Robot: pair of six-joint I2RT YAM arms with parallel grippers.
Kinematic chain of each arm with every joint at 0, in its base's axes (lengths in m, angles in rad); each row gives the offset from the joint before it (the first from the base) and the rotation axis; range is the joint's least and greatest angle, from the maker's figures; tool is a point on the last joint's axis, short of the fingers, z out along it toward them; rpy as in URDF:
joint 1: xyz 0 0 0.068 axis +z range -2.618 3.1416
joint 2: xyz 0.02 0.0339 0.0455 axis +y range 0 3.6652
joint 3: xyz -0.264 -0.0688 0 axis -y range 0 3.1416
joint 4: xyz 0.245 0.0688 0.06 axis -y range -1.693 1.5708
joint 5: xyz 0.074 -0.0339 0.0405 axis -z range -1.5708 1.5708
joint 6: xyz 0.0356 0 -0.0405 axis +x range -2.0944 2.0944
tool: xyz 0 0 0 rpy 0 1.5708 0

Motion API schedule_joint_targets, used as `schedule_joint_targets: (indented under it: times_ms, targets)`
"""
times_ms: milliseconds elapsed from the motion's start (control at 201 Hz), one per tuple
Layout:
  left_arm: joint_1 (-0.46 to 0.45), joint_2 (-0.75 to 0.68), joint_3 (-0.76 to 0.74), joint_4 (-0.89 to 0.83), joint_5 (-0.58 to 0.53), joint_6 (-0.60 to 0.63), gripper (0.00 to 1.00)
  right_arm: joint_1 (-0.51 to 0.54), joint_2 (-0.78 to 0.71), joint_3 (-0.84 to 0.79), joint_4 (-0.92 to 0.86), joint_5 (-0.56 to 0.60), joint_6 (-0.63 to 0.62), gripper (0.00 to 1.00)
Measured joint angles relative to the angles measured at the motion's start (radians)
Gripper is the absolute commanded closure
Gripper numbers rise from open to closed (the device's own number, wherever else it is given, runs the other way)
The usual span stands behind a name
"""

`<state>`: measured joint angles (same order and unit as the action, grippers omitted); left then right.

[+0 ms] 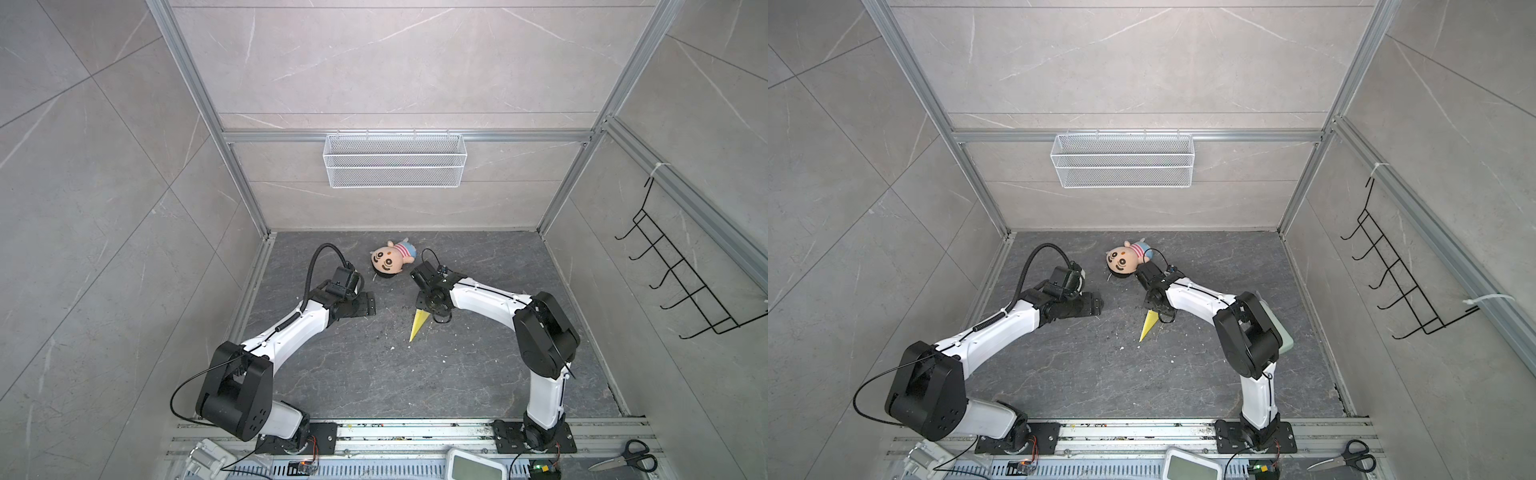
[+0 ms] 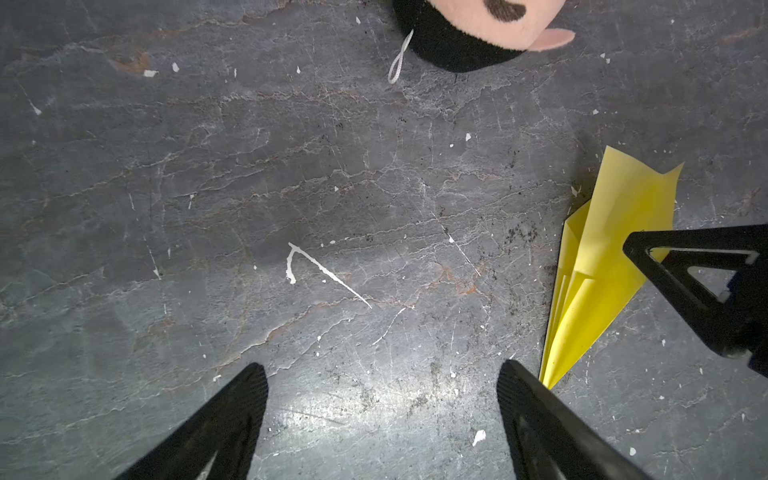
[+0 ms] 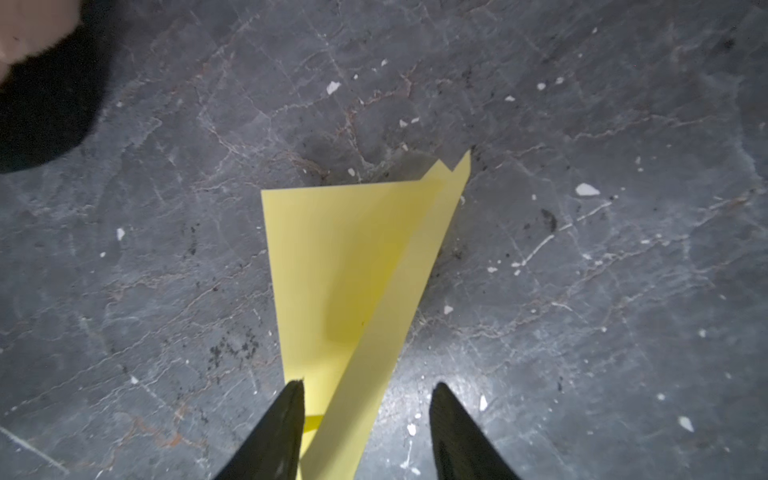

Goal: Fold a paper plane with a square sheet of paper (pick it up from the middle)
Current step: 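Open both grippers and lift them off the yellow paper plane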

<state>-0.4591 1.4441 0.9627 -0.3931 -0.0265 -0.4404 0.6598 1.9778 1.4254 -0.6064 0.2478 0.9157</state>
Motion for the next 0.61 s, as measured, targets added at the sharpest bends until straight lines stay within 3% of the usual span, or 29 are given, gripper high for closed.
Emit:
schedule_joint_targets:
  times_ms: [90, 339, 488, 607]
  targets:
    - [0.001, 0.0, 0.0, 0.0, -0.003, 0.001, 0.06, 0.0, 0.02, 0.015, -0.018, 0.004, 0.008, 0.67]
    - [0.002, 0.0, 0.0, 0.0, -0.018, 0.0, 0.03, 0.0, 0.021, 0.015, -0.051, 0.011, 0.034, 0.93]
    - [0.005, 0.0, -0.001, 0.001, -0.007, -0.014, 0.01, 0.0, 0.012, -0.007, -0.007, -0.013, 0.002, 0.96]
    - [0.019, -0.001, -0.024, 0.034, 0.061, -0.04, 0.01, 0.0, -0.035, -0.09, 0.119, -0.122, -0.07, 0.96]
